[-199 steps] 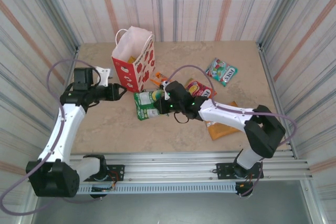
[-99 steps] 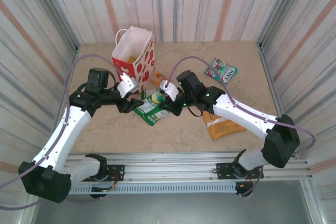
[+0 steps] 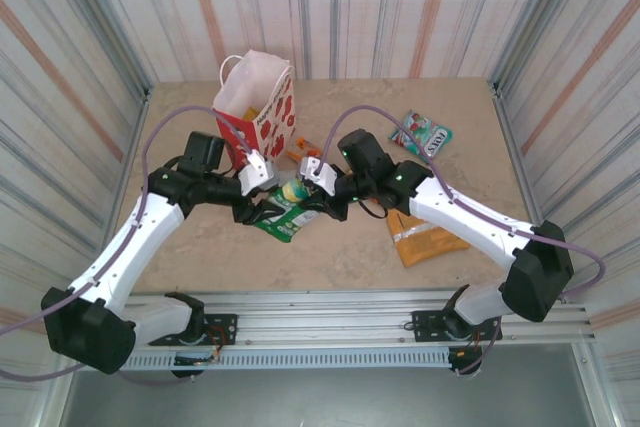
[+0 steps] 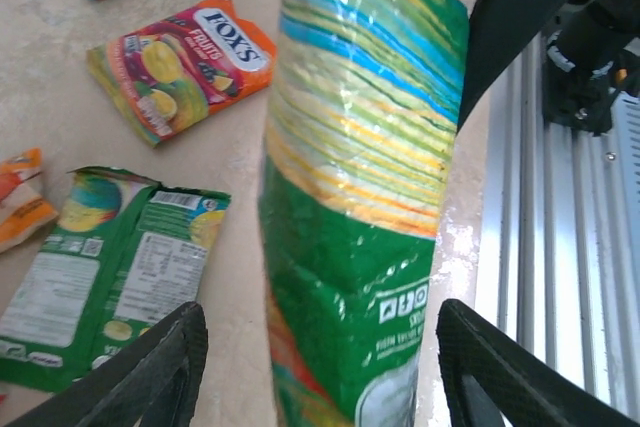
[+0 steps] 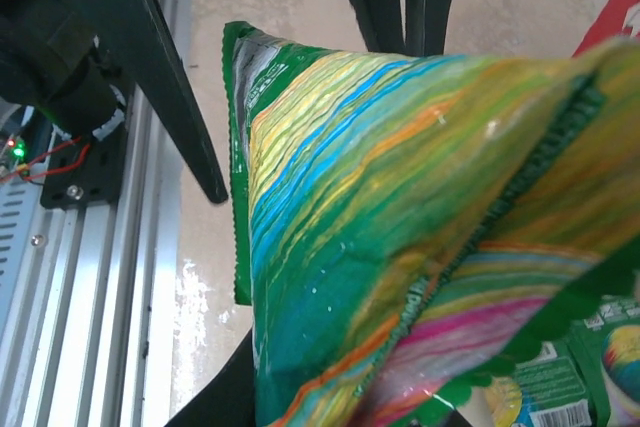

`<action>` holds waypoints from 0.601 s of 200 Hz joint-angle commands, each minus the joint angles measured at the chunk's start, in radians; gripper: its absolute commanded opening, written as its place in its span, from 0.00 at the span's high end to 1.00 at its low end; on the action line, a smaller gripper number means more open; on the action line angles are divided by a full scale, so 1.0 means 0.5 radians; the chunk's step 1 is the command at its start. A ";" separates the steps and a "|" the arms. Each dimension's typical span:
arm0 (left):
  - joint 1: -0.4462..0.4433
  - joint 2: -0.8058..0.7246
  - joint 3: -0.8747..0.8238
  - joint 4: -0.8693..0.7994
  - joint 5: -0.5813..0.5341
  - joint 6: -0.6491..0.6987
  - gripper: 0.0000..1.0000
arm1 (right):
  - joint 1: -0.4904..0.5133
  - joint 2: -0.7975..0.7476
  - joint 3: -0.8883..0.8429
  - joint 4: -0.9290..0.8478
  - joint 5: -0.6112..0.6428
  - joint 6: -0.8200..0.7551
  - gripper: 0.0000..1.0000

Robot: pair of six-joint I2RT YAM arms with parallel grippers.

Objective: Place the snacks into the paper bag

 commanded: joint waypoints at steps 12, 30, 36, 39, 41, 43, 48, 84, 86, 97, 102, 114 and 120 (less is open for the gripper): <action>-0.033 0.054 0.073 -0.121 0.169 0.074 0.40 | -0.006 -0.005 0.110 0.018 -0.133 -0.112 0.86; -0.033 0.069 0.096 -0.137 0.182 0.082 0.45 | -0.005 0.010 0.129 0.003 -0.141 -0.133 0.85; -0.033 0.074 0.106 -0.148 0.183 0.089 0.47 | -0.007 0.011 0.134 -0.002 -0.139 -0.141 0.85; -0.033 0.077 0.114 -0.154 0.185 0.094 0.49 | -0.008 0.015 0.136 -0.005 -0.138 -0.145 0.85; -0.033 0.079 0.118 -0.161 0.185 0.096 0.49 | -0.008 0.015 0.139 -0.006 -0.136 -0.148 0.85; -0.033 0.082 0.123 -0.167 0.186 0.099 0.50 | -0.009 0.016 0.138 -0.008 -0.135 -0.149 0.85; -0.033 0.090 0.139 -0.185 0.188 0.106 0.53 | -0.009 0.018 0.143 -0.013 -0.133 -0.155 0.85; -0.033 0.109 0.234 -0.281 0.179 0.109 0.71 | -0.055 -0.033 0.127 -0.005 -0.135 -0.153 0.83; -0.033 0.109 0.239 -0.281 0.179 0.108 0.72 | -0.057 -0.038 0.124 -0.002 -0.133 -0.150 0.82; -0.033 0.110 0.267 -0.282 0.188 0.100 0.80 | -0.075 -0.068 0.102 0.015 -0.117 -0.136 0.78; -0.033 0.110 0.285 -0.288 0.191 0.097 0.83 | -0.083 -0.084 0.090 0.025 -0.105 -0.124 0.75; -0.033 0.111 0.327 -0.310 0.214 0.090 0.88 | -0.099 -0.128 0.058 0.059 -0.083 -0.072 0.65; -0.033 0.109 0.347 -0.317 0.223 0.085 0.90 | -0.110 -0.158 0.036 0.090 -0.069 -0.028 0.60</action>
